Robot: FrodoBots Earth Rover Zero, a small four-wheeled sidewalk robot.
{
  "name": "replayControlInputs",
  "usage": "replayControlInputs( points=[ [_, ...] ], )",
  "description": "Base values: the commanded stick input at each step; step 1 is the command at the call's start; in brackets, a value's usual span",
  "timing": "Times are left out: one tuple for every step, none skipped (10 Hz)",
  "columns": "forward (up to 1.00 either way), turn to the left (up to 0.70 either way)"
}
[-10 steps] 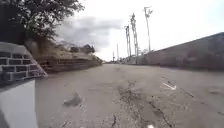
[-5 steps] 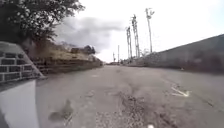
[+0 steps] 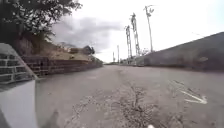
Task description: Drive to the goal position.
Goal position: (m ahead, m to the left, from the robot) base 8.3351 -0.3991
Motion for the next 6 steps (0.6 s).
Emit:
replayControlInputs(
  points=[
    [0.70, 0.00],
    [0.70, 0.00],
    [0.70, 0.00],
    [0.70, 0.00],
    [0.70, 0.00],
    [0.70, 0.00]
  ],
)
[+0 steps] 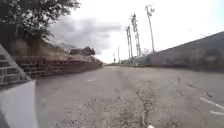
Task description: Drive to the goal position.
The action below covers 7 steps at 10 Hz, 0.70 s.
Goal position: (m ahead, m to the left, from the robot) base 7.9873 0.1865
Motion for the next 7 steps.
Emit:
replayControlInputs(
  points=[
    [0.70, 0.00],
    [0.70, 0.00],
    [0.70, 0.00],
    [0.70, 0.00],
    [0.70, 0.00],
    [0.70, 0.00],
    [0.70, 0.00]
  ],
)
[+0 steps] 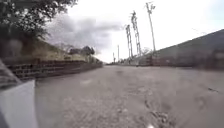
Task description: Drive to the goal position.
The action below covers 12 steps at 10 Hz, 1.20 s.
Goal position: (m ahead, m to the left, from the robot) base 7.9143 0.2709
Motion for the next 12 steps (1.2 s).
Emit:
replayControlInputs(
  points=[
    [0.70, 0.00],
    [0.70, 0.00],
    [0.70, 0.00],
    [0.70, 0.00],
    [0.70, 0.00],
    [0.70, 0.00],
    [0.70, 0.00],
    [0.70, 0.00],
    [0.70, 0.00],
    [0.70, 0.00],
    [0.70, 0.00],
    [0.70, 0.00]
  ],
)
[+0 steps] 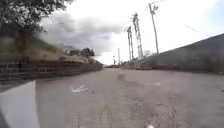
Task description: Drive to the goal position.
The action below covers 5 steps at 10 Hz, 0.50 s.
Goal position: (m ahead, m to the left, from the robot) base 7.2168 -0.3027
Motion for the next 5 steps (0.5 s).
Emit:
replayControlInputs(
  points=[
    [0.70, 0.00],
    [0.70, 0.00],
    [0.70, 0.00],
    [0.70, 0.00],
    [0.70, 0.00]
  ],
)
